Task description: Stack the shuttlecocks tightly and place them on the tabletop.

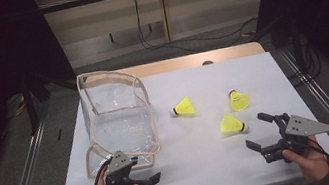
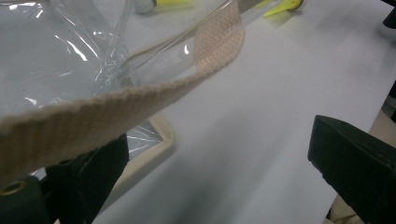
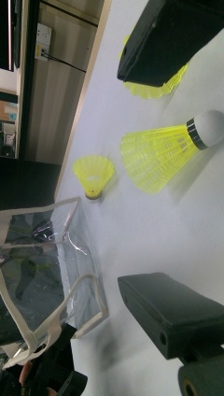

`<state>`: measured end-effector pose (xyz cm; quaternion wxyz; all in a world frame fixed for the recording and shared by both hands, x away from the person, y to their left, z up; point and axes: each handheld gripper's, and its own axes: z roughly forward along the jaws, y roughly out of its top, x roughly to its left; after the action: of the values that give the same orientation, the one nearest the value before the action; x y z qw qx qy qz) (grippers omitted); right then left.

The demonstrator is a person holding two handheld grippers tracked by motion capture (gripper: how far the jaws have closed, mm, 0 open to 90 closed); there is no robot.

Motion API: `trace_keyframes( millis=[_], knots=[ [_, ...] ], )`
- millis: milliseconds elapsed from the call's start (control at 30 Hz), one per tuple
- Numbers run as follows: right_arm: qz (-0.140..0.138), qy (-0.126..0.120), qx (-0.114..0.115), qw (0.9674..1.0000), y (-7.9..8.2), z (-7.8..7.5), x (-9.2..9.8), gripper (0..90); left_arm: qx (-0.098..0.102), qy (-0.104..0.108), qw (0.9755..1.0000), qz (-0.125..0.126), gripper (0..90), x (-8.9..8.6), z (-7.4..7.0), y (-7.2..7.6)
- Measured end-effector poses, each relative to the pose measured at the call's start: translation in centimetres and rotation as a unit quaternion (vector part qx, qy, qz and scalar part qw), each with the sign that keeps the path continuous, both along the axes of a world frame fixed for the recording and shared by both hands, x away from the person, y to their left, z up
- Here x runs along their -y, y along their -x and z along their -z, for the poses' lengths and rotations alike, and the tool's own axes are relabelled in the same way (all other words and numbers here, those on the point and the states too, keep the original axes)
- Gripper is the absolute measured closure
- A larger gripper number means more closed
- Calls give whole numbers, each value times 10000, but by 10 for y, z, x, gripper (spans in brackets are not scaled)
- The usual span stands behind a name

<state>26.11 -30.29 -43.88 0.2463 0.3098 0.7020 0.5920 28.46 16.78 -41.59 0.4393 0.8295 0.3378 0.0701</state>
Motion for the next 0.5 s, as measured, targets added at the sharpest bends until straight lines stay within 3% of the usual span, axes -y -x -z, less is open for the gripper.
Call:
trace_keyframes(
  millis=[500],
  knots=[
    [3, 3, 9, 10000, 1, 0, 0, 25, 42, 4, 10000, 24, 52, -6, -3, 3]
  ],
)
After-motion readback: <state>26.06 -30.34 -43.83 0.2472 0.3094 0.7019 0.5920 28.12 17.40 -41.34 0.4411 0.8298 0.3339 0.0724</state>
